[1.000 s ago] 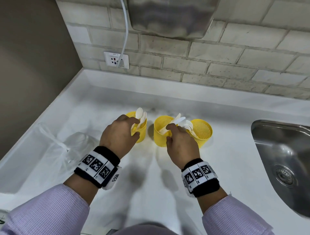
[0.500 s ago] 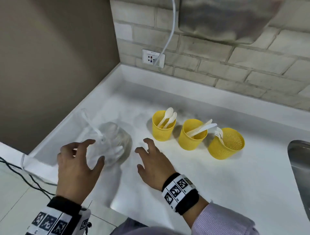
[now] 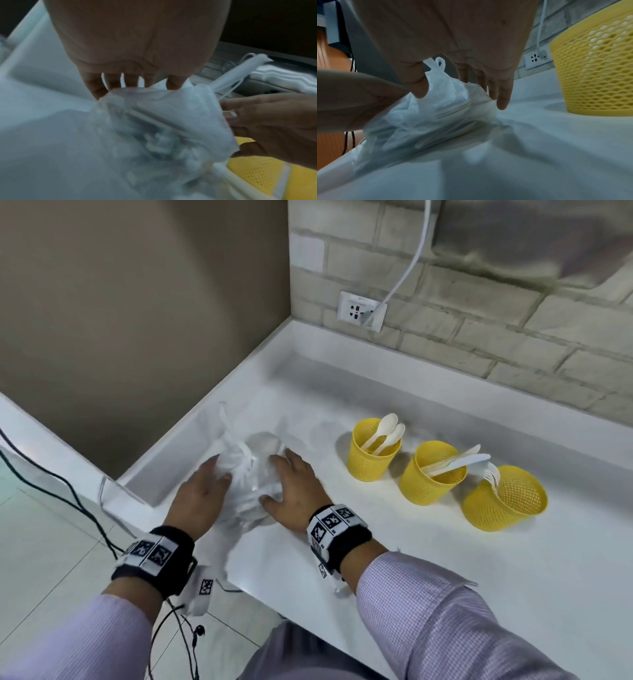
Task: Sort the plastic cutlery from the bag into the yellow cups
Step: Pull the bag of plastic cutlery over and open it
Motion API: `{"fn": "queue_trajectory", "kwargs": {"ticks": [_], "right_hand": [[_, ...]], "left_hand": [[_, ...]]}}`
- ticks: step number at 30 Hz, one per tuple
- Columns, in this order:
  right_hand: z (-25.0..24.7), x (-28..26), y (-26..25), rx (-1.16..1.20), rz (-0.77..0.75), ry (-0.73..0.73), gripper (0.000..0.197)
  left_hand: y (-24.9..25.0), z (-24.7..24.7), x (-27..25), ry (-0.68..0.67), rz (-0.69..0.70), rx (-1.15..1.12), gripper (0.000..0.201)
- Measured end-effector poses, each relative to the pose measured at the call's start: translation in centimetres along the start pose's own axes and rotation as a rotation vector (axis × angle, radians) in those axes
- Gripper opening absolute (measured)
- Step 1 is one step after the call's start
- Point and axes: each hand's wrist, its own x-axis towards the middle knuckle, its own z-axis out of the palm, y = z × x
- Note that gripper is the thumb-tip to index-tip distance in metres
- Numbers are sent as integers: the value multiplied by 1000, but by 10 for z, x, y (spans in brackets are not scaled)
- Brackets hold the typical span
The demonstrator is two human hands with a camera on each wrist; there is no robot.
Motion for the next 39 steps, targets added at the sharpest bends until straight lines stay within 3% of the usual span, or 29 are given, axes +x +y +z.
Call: {"fn": "queue_trajectory", "kwargs": {"ticks": [4,9,15,22,25,29,33,39], "right_hand": [[3,-8,4,35,-44,25,73],[7,-30,24,73,-32,99,70],[4,-66,53,166,5,186,71],[-9,-134,92,160,48,260,73],[-17,-169,105,133,132,305,71],[-21,-212,121,145,303,422,76],[-21,-247,128,356,390,528,76],[-24,-285,136,472,452,745,74]], "left_hand": [[5,8,-6,-66,15,118,46],[18,25,-37,-82,22,92,12],[33,58,-68,-64,104,105,17],[63,89,-99,-174,165,115,28],[76,107,-116,-205,198,122,31],[96,132,-139,-276,233,118,35],[116,153,-160,-367,290,121,38],[136,177,-186,-434,331,120,41]]}}
